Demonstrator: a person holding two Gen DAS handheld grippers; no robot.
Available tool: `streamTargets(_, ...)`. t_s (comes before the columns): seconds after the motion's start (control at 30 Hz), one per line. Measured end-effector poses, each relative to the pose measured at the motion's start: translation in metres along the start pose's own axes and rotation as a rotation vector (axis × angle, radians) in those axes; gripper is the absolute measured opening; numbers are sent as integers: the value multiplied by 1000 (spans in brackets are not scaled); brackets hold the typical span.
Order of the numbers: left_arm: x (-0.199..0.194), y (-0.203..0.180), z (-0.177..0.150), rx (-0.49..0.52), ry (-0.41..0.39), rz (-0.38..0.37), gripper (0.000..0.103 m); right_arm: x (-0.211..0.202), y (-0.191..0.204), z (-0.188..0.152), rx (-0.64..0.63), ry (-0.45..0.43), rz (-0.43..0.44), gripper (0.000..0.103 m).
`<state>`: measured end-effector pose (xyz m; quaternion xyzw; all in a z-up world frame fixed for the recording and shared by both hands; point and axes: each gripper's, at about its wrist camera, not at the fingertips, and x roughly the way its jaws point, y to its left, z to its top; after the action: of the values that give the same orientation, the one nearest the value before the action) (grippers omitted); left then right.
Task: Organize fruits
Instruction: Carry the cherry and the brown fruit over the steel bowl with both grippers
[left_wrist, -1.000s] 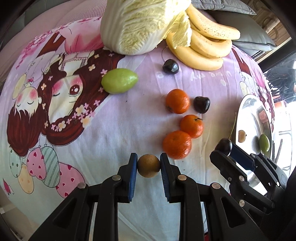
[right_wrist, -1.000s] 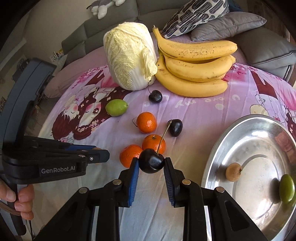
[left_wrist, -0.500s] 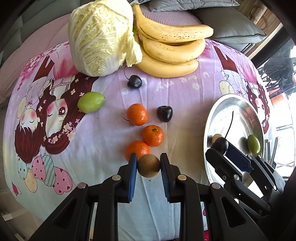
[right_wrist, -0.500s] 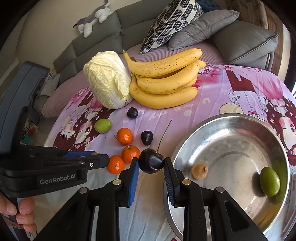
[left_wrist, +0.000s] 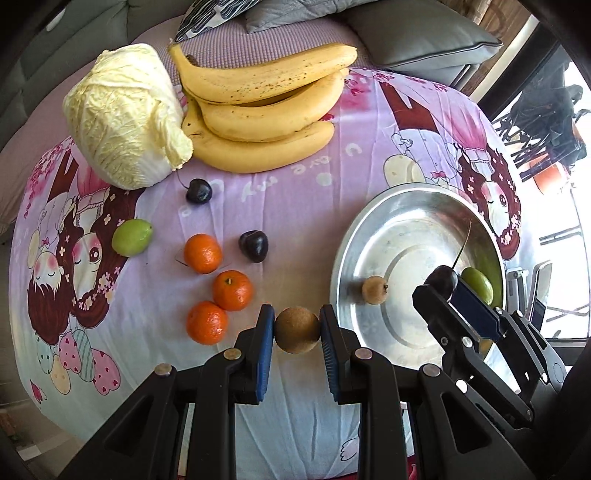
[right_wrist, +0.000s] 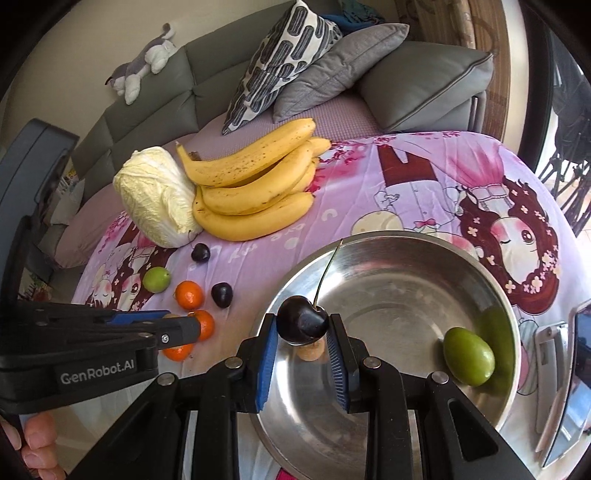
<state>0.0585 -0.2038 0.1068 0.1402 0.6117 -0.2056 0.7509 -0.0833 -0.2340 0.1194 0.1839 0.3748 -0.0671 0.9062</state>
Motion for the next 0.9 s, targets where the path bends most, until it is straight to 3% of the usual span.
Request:
streamTargets(0.53, 13, -55, 22, 92, 23, -10, 26, -4, -42, 2, 74, -3, -85, 29)
streamTargets(0.9, 32, -64, 31, 97, 45, -25, 26, 1, -56, 2, 87, 19, -172, 29)
